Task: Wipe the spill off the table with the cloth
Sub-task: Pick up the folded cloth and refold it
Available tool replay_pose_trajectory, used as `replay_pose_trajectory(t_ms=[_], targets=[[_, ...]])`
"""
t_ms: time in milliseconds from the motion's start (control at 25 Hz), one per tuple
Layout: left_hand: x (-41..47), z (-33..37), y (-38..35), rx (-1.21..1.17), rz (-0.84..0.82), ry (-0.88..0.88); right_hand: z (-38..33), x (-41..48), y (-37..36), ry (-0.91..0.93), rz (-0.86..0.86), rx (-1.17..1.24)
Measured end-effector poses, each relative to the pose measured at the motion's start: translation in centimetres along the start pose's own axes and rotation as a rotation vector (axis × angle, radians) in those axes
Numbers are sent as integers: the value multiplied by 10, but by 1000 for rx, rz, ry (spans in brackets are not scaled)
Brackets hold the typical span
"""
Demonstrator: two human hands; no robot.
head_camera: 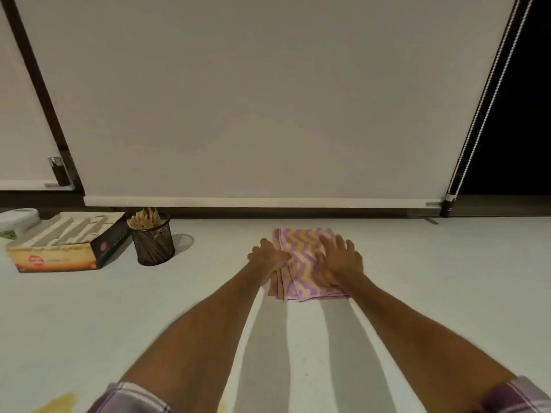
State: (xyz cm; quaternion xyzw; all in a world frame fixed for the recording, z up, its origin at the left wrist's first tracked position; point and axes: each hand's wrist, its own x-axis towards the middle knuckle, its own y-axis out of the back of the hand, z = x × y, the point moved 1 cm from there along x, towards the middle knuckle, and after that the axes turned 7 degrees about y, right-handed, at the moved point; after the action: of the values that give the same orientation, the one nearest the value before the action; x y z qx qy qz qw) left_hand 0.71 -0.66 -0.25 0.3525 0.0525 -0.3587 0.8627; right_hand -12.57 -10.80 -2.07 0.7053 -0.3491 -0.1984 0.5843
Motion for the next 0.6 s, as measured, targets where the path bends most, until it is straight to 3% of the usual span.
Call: replay_pose_trajectory(t_ms=[120,320,440,520,600], targets=[[3,12,-7,-51,-80,-1,12,13,-2,-144,-26,59],[9,26,4,-184,-292,51,23,30,9,-181,4,539],[7,31,7,-230,-457,11,31,34,26,-279,-155,926],[-2,28,8,-215,-520,-10,31,31,31,-243,-293,963],[-13,19,11,-246,-554,-33,29,23,32,-192,-314,984]])
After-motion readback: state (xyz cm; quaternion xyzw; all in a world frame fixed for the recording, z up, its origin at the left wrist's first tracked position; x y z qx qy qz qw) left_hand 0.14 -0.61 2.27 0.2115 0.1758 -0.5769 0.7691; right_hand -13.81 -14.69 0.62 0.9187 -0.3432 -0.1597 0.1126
